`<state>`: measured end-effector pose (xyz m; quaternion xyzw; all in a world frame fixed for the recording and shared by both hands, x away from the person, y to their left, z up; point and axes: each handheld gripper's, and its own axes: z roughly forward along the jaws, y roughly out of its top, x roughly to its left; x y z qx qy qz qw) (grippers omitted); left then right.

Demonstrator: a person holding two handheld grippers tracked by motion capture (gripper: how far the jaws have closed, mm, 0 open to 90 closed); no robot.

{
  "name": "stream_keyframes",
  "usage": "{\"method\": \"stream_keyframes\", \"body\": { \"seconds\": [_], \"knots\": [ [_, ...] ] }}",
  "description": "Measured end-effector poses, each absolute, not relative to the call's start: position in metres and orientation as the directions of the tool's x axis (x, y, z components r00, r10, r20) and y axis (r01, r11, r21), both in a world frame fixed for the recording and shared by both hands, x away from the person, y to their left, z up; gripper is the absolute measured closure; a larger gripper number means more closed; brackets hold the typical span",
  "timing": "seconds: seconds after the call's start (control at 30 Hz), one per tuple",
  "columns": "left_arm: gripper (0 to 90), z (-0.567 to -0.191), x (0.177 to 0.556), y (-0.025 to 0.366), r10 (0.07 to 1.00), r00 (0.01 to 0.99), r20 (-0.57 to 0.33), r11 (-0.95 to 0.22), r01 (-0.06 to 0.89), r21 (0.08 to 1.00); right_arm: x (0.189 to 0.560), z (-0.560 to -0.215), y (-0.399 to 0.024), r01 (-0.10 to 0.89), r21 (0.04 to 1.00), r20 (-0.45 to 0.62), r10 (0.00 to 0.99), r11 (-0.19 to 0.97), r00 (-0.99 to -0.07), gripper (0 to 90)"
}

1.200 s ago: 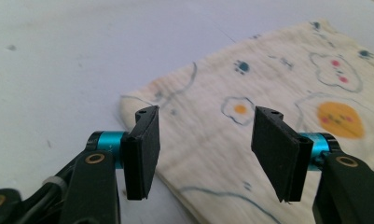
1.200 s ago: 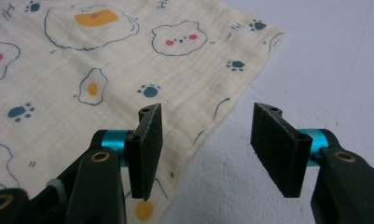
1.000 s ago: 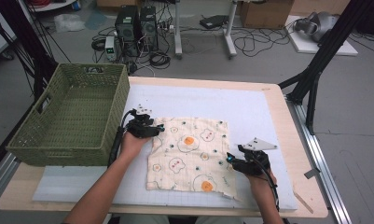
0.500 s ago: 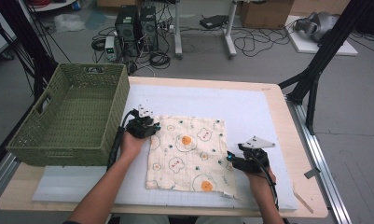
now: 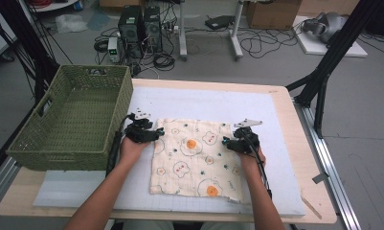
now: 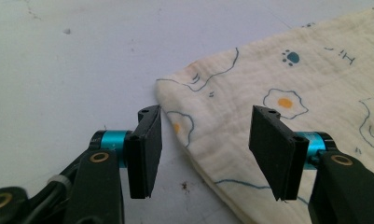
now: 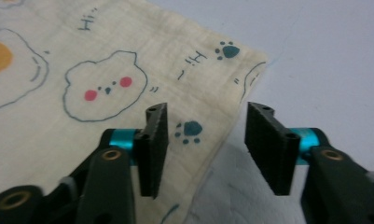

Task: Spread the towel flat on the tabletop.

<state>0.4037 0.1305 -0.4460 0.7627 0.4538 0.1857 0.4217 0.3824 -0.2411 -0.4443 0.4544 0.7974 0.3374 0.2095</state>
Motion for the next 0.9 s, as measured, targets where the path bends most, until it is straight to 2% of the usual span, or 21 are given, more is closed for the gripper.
{"method": "stream_keyframes", "body": {
  "seconds": [0.07, 0.13, 0.2, 0.3, 0.43, 0.47, 0.57, 0.63, 0.7, 0.83, 0.9],
  "knots": [
    [44.2, -0.446, 0.404, 0.130, 0.848, 0.520, -0.102, -0.231, 0.536, 0.812, 0.387, -0.445, -0.240, 0.588, 0.732, 0.003, 0.861, 0.345, -0.509, 63.3],
    [45.5, -0.446, 0.403, 0.130, 0.844, 0.526, -0.105, -0.231, 0.534, 0.813, 0.388, -0.444, -0.239, 0.579, 0.731, -0.007, 0.854, 0.360, -0.521, 79.8],
    [48.3, -0.446, 0.403, 0.128, 0.835, 0.541, -0.102, -0.246, 0.532, 0.810, 0.387, -0.443, -0.238, 0.568, 0.723, -0.074, 0.861, 0.393, -0.503, 84.1],
    [50.7, -0.448, 0.403, 0.125, 0.828, 0.553, -0.094, -0.265, 0.534, 0.803, 0.389, -0.444, -0.244, 0.572, 0.722, -0.139, 0.891, 0.390, -0.432, 83.0],
    [53.3, -0.450, 0.402, 0.117, 0.820, 0.571, -0.041, -0.320, 0.517, 0.794, 0.390, -0.444, -0.251, 0.579, 0.740, -0.100, 0.907, 0.343, -0.410, 66.2],
    [56.2, -0.450, 0.401, 0.116, 0.812, 0.582, -0.034, -0.331, 0.508, 0.795, 0.389, -0.443, -0.252, 0.583, 0.742, -0.089, 0.910, 0.332, -0.404, 60.6],
    [84.1, -0.450, 0.399, 0.112, 0.796, 0.605, 0.007, -0.372, 0.480, 0.795, 0.386, -0.439, -0.255, 0.579, 0.759, -0.061, 0.918, 0.297, -0.391, 53.5],
    [85.5, -0.449, 0.398, 0.111, 0.819, 0.571, 0.047, -0.379, 0.479, 0.792, 0.383, -0.437, -0.256, 0.577, 0.762, -0.053, 0.916, 0.294, -0.398, 52.8],
    [85.3, -0.449, 0.399, 0.115, 0.837, 0.546, 0.024, -0.349, 0.501, 0.792, 0.380, -0.436, -0.257, 0.577, 0.759, -0.041, 0.907, 0.301, -0.419, 54.5],
    [83.3, -0.448, 0.400, 0.118, 0.841, 0.540, 0.028, -0.349, 0.502, 0.791, 0.377, -0.441, -0.252, 0.598, 0.722, -0.036, 0.882, 0.348, -0.470, 60.5],
    [83.2, -0.448, 0.400, 0.119, 0.844, 0.536, 0.031, -0.350, 0.504, 0.790, 0.376, -0.444, -0.252, 0.592, 0.728, -0.028, 0.878, 0.346, -0.479, 68.2]
  ]
}}
